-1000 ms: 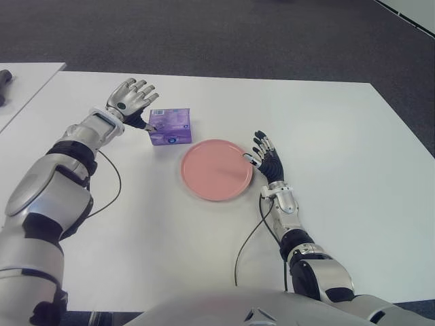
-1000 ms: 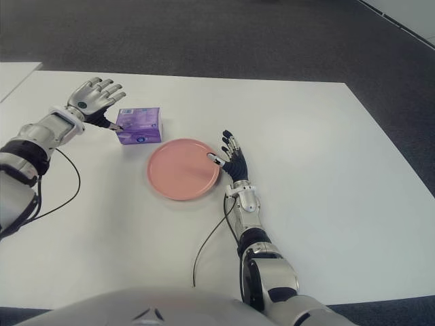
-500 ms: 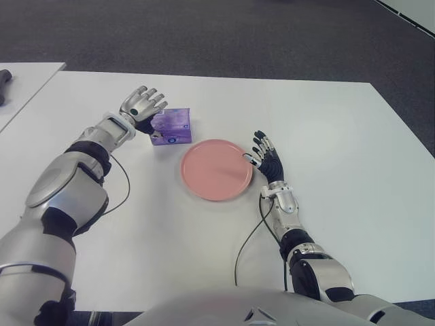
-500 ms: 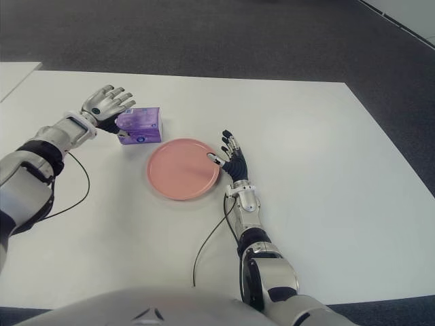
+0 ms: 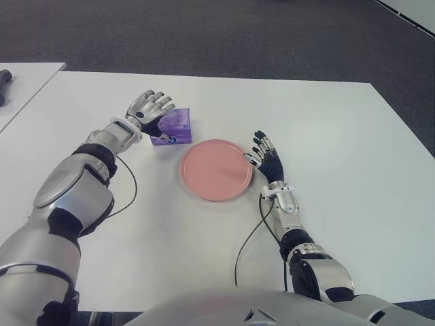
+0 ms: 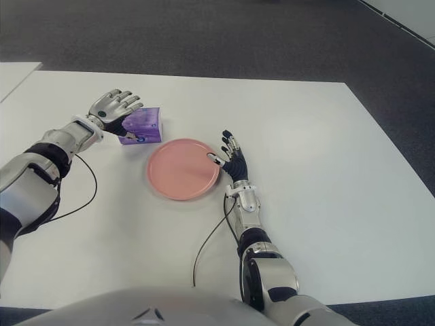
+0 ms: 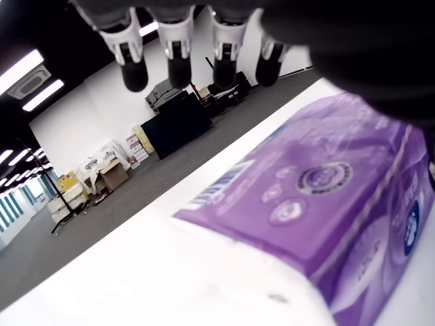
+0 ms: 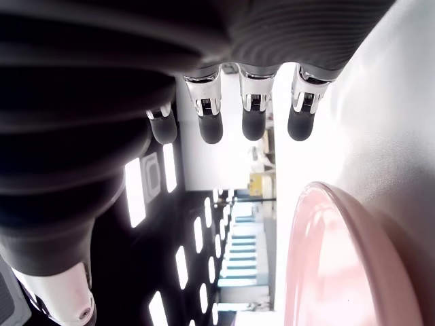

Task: Put the tissue paper into the plate.

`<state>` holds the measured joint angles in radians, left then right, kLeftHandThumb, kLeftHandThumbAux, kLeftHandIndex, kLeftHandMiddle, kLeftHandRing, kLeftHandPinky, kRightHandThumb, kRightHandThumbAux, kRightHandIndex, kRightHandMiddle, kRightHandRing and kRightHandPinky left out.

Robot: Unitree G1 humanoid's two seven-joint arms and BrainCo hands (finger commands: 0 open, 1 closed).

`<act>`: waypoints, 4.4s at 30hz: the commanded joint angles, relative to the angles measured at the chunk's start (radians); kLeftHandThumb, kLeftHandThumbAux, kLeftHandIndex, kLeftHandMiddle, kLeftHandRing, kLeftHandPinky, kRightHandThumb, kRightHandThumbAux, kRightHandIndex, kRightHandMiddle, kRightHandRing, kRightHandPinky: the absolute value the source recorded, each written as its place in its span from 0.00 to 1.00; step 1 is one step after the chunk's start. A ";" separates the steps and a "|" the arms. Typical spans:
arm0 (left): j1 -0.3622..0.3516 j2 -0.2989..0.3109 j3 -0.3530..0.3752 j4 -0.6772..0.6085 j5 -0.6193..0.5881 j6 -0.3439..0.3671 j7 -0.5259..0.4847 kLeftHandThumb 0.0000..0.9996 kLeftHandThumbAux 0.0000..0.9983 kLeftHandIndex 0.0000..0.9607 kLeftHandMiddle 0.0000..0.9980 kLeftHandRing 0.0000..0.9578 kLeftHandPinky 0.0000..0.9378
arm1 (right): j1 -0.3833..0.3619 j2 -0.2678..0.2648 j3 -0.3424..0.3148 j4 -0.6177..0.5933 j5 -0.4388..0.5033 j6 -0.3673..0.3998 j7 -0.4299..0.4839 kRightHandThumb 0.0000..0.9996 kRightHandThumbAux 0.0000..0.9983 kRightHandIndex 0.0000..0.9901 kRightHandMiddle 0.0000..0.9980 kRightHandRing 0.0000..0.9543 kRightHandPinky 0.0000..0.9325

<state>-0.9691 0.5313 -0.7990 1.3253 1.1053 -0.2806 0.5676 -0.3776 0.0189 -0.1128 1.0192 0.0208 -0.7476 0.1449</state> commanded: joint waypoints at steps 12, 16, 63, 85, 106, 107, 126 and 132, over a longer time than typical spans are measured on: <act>0.010 -0.026 0.059 0.003 -0.125 -0.054 -0.038 0.08 0.39 0.00 0.00 0.00 0.00 | 0.119 0.023 -0.012 0.103 0.015 0.024 -0.001 0.10 0.71 0.06 0.03 0.01 0.06; 0.014 -0.030 0.058 0.004 -0.134 -0.051 -0.040 0.08 0.38 0.00 0.00 0.00 0.00 | 0.118 0.022 -0.013 0.104 0.016 0.024 -0.001 0.10 0.71 0.06 0.03 0.01 0.06; 0.080 -0.057 -0.042 0.057 -0.075 0.080 -0.096 0.05 0.33 0.00 0.00 0.00 0.00 | 0.125 0.011 -0.030 0.104 0.021 0.018 0.024 0.10 0.71 0.06 0.03 0.01 0.06; 0.093 -0.088 -0.044 0.064 -0.088 0.090 -0.102 0.06 0.36 0.00 0.00 0.00 0.00 | 0.136 0.008 -0.034 0.097 0.025 0.012 0.034 0.10 0.71 0.06 0.03 0.01 0.06; 0.116 -0.111 -0.038 0.067 -0.094 0.102 -0.089 0.08 0.37 0.00 0.00 0.00 0.00 | 0.141 0.011 -0.032 0.092 0.023 0.009 0.033 0.10 0.71 0.06 0.03 0.01 0.06; 0.118 -0.112 -0.036 0.067 -0.096 0.103 -0.088 0.08 0.38 0.00 0.00 0.00 0.00 | 0.141 0.010 -0.033 0.092 0.023 0.009 0.034 0.10 0.71 0.06 0.03 0.01 0.06; 0.200 -0.151 -0.042 0.076 -0.096 0.145 0.177 0.41 0.57 0.42 0.61 0.63 0.70 | 0.145 0.003 -0.038 0.087 0.029 0.009 0.045 0.10 0.71 0.06 0.03 0.01 0.06; 0.218 -0.171 -0.011 0.070 -0.131 0.128 0.221 0.68 0.69 0.45 0.66 0.68 0.75 | 0.147 0.000 -0.041 0.085 0.032 0.009 0.051 0.10 0.71 0.06 0.03 0.01 0.06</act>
<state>-0.8260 0.3917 -0.8175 1.3794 0.9867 -0.1262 0.7899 -0.3849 0.0164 -0.1351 1.0280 0.0264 -0.7513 0.1895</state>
